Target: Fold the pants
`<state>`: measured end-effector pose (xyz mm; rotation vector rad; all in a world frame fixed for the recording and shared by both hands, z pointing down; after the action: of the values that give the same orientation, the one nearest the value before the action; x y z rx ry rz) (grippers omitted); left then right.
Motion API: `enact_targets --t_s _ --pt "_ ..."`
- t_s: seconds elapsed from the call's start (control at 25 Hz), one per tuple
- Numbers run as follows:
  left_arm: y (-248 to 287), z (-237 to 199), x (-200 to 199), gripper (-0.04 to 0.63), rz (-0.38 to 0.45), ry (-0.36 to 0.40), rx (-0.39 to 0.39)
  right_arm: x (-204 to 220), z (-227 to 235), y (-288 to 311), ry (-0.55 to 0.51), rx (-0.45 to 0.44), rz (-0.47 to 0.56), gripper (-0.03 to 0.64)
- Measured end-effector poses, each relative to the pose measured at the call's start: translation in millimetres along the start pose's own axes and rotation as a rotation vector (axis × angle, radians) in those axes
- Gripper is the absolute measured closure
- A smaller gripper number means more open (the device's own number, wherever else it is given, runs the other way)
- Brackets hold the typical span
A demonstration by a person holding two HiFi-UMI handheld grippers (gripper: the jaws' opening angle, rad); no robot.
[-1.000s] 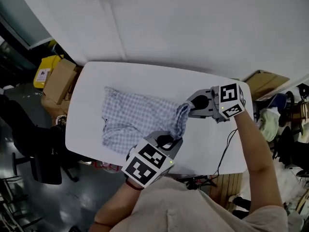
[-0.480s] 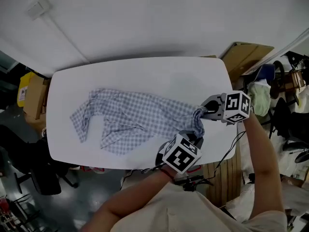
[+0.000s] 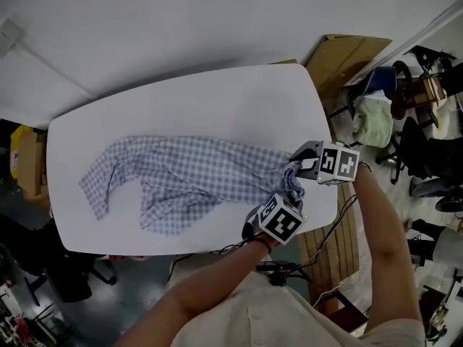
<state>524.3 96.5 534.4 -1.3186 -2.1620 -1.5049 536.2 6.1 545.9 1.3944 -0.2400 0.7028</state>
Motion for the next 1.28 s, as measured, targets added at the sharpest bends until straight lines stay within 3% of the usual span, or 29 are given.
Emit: enact_targets --t_s 0.12,0.28,0.4,0.6,0.8,0.92,1.04,1.16,1.28 --pt "15.6 13.1 2.2 0.561 -0.034 0.107 0.025 20.4 1.8 -9.6 -0.001 0.026 -0.052 0.463" --pt "31.8 29.2 11.9 0.462 -0.108 0.257 0.048 46.9 8.3 -30.4 0.014 0.092 -0.094 0.392" --pt "39.2 43.9 16.2 0.408 -0.119 0.314 0.084 69.9 11.3 -53.3 0.046 0.152 -0.126 0.391" --pt "45.2 55.8 18.1 0.362 -0.13 0.394 0.087 43.3 5.3 -70.1 0.127 0.203 0.028 0.401" --pt "35.8 67.3 14.6 0.362 -0.066 0.311 0.117 11.6 -20.4 -37.5 0.128 0.13 0.08 0.41" --pt "7.2 64.9 20.9 0.362 -0.016 0.196 0.171 -4.4 -28.8 -25.4 0.125 0.14 0.104 0.41" --pt "-40.7 35.8 39.6 0.365 0.043 0.075 0.172 -40.7 -37.1 -14.7 0.13 0.149 0.202 0.413" --pt "-98.6 -10.8 72.9 0.376 0.088 -0.074 0.094 -80.1 -46.6 4.7 0.126 0.146 0.278 0.419" --pt "-155.6 -59.3 113.9 0.377 0.115 -0.19 -0.05 -108.7 -52.2 26.4 0.133 0.14 0.319 0.436"
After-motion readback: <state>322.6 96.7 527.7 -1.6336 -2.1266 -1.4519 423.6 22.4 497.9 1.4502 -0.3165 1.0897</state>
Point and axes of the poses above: the fingertips, and each gripper's own axes: y forward along the fingers, z to its right, x out of its underside, the point moved 2 cm from there along -y, backward along the fingers, and after that the axes turned 4 degrees about z, right-handed, at the moved point
